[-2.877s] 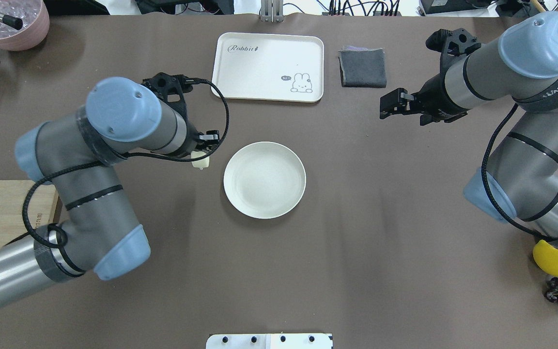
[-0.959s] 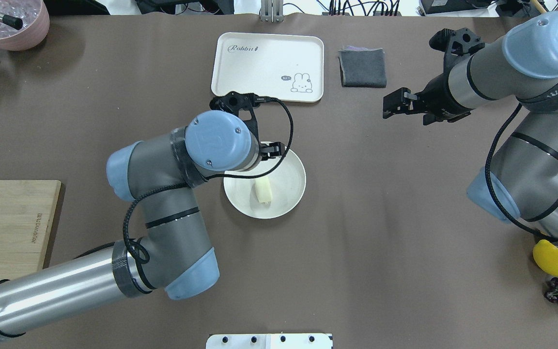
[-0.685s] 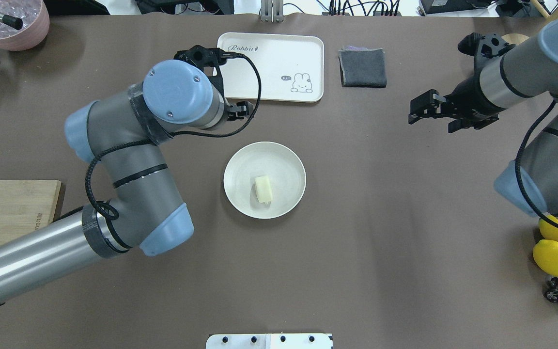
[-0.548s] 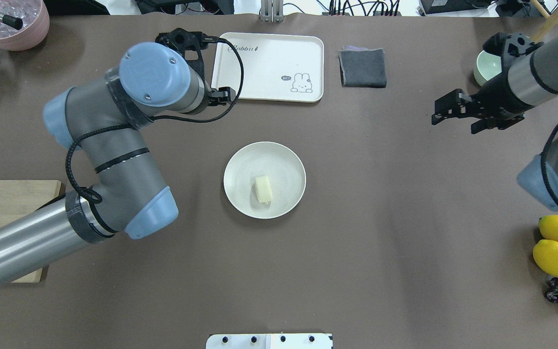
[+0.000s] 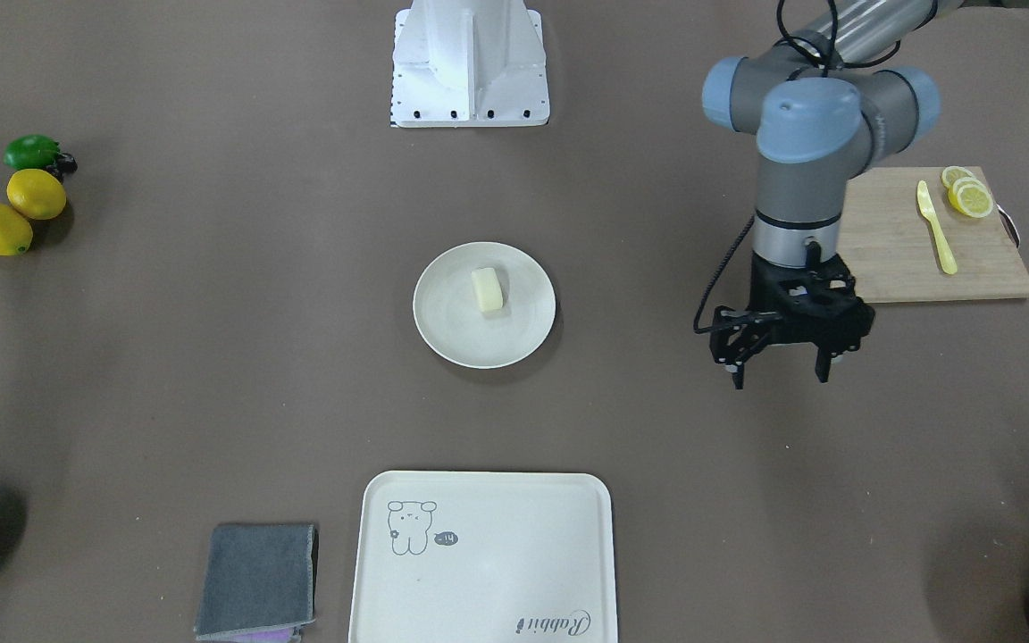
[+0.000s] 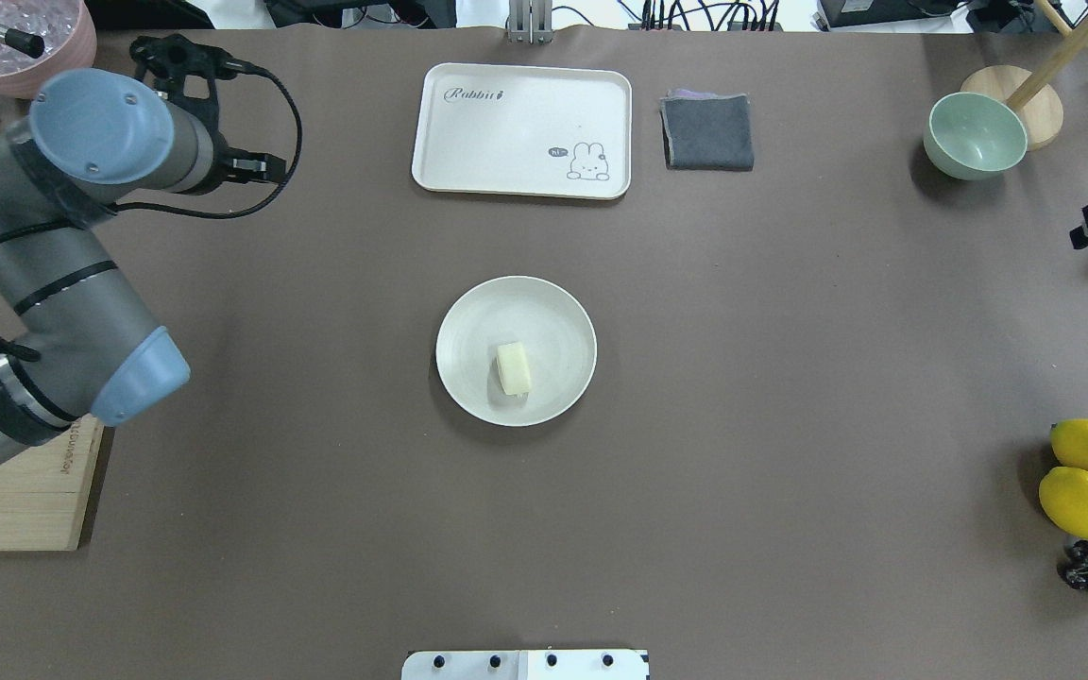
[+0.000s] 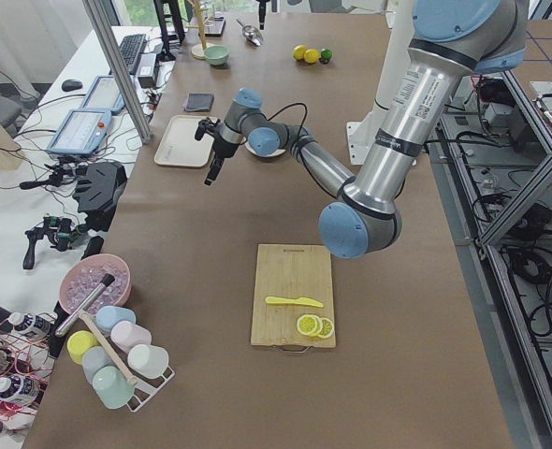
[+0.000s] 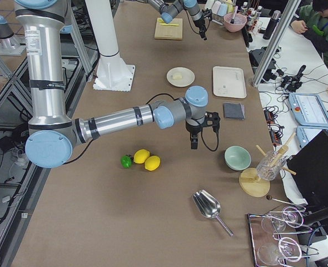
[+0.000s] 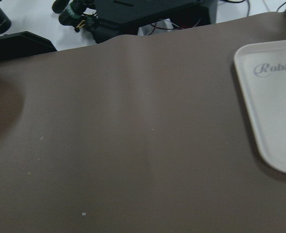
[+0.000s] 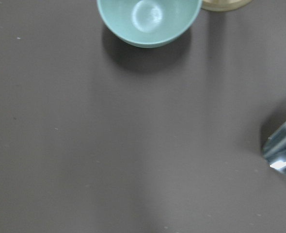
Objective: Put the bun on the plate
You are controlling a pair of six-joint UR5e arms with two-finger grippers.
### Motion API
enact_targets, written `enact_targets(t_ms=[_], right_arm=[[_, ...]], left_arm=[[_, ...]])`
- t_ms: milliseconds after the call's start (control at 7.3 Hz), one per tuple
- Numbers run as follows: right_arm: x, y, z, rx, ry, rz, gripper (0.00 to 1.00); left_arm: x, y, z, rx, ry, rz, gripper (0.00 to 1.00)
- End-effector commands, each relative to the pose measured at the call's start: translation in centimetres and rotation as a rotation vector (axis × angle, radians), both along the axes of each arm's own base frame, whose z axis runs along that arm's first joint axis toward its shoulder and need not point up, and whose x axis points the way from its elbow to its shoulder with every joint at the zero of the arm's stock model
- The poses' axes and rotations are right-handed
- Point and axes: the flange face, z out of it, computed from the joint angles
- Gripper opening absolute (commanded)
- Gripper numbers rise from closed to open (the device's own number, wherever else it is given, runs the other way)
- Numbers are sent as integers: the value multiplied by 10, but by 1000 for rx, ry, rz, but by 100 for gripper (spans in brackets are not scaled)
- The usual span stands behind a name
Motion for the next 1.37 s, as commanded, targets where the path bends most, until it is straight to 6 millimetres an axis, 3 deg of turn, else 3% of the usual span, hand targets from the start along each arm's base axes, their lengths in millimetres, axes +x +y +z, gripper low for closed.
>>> enact_targets(t_ms=[0, 137, 274, 411, 548, 685, 822, 1233], right_arm=[[80, 19, 52, 10, 16, -47, 100], [96, 28, 69, -17, -9, -24, 100], [97, 29, 71, -18, -13, -22, 100], [97, 25, 67, -18, -12, -14, 100], [97, 21, 62, -11, -9, -12, 100], [96, 14, 56, -5, -10, -12, 100], [97, 14, 54, 0, -11, -11, 100], [97, 17, 56, 4, -13, -12, 100]], left_arm=[[-146, -2, 57, -29, 0, 160, 97], [-227, 3, 100, -61, 27, 208, 97], [-306, 10, 135, -115, 89, 209, 97], [-353, 15, 161, -163, 103, 226, 97], [-374, 22, 200, -197, 80, 270, 97], [-376, 32, 223, -222, 77, 289, 97], [-377, 42, 236, -237, 79, 291, 97], [-378, 45, 241, -249, 80, 291, 97]])
